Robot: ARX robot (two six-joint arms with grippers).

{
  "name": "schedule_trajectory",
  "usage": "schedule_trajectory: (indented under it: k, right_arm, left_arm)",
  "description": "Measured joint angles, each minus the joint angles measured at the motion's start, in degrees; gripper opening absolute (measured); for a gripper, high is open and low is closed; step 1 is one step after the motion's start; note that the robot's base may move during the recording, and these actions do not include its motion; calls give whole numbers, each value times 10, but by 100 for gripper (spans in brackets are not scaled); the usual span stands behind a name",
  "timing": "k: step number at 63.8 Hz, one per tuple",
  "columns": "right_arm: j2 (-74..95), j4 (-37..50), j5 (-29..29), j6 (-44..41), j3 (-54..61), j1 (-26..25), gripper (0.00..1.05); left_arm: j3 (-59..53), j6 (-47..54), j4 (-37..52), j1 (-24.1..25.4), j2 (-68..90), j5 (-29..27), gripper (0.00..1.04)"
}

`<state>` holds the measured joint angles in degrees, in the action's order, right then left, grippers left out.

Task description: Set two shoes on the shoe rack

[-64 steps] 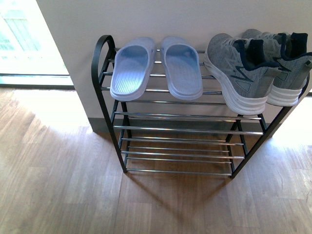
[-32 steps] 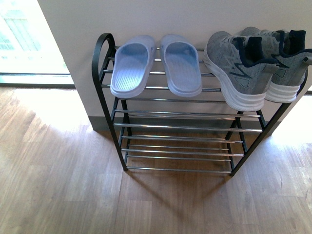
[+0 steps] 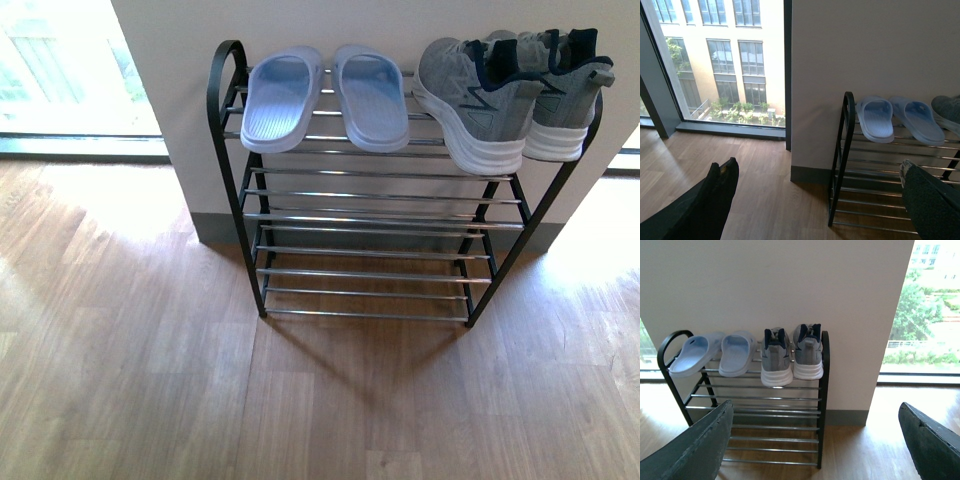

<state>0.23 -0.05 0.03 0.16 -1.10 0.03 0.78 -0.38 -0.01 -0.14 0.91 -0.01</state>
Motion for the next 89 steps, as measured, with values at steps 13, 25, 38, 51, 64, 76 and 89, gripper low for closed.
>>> schedule_trajectory:
  k: [13,25,38,51,64,76,89]
  right_arm:
    - [0,0,0,0,0,0,96]
    - [0,0,0,0,0,0,96]
    - [0,0,0,0,0,0,96]
    - [0,0,0,0,0,0,96]
    - [0,0,0,0,0,0,96]
    - [0,0,0,0,0,0,96]
    - [0,0,0,0,0,0,96]
  left_arm:
    - [0,0,0,0,0,0,95]
    - [0,0,0,0,0,0,95]
    - [0,0,0,0,0,0,95]
    - [0,0,0,0,0,0,95]
    - [0,0,0,0,0,0,95]
    - [0,0,0,0,0,0,95]
    - [0,0,0,0,0,0,95]
